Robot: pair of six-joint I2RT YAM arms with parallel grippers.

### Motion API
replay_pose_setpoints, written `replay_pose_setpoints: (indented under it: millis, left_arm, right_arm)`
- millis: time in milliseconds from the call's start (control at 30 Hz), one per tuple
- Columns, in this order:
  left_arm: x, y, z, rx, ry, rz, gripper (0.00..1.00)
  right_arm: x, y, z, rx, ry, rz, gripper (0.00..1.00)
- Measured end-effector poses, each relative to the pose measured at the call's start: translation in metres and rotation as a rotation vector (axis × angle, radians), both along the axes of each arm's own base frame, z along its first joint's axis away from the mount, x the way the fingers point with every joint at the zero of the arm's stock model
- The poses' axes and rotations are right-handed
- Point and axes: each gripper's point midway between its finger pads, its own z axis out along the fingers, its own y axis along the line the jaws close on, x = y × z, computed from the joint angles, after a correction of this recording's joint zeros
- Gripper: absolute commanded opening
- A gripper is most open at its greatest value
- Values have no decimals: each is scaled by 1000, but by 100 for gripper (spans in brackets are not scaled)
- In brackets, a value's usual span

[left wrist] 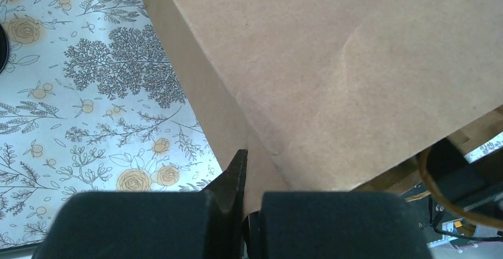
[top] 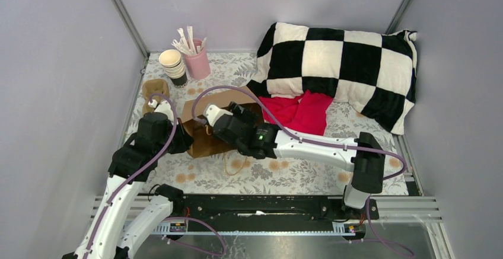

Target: Pack the takeout coffee

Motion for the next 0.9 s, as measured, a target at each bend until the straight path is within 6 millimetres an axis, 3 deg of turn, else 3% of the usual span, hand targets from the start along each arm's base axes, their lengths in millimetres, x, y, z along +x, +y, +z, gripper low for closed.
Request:
replay_pose_setpoints:
  millis: [200, 367, 600, 900]
  left_arm:
    - [0, -3, 2, -4, 1, -18, 0]
    - [0, -4, 3, -4, -1, -29, 0]
    - [4, -5, 13, 3, -3, -35, 0]
    - [2, -8, 20, 5, -7, -74, 0]
  right_arm:
    - [26, -14, 2, -15, -15, -17, 38]
    - [35, -13, 0, -18, -11, 27, 38]
    - [26, -12, -2, 1, 18, 169, 36]
    - [9, -14, 13, 27, 17, 308, 36]
